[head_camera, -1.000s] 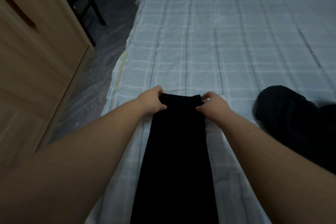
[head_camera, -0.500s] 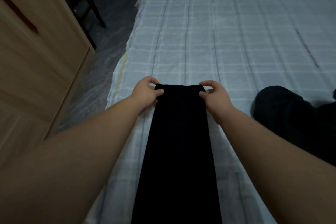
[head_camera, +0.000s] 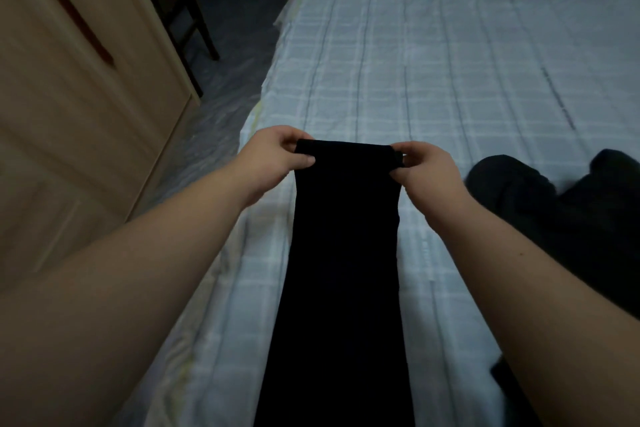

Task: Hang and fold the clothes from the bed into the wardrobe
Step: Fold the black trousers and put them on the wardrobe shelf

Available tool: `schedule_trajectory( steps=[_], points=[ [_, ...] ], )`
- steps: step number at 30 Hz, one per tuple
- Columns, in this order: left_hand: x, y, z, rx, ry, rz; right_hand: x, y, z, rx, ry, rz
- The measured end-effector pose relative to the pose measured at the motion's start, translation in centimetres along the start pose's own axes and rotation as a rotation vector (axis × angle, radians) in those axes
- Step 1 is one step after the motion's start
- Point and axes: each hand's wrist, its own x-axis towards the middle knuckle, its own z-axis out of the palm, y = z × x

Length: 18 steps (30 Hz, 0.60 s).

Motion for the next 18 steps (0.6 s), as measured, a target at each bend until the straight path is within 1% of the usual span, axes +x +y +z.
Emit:
schedule_trajectory(
  steps=[5,9,14,18],
  points=[
    [-9.1,3.1,-2.1,0.084,-0.050,0.010,-9.1,-3.7,-2.7,0.061,-0.099,0.019],
    [-17.8,4.4,-2.5,0.189,0.012,0.010,-17.1,-4.7,-3.9,0.113,-0.156,0.039],
    [-28.9,3.9,-2.1,0.269,-0.011,-0.036,-28.6,-3.6,-4.3,0.098,-0.164,0.089],
    [-38.1,0.2,-0.6,0.214,-0.010,-0.069,-37.6,-0.3,-3.8,0.078,-0.144,0.140]
  ],
)
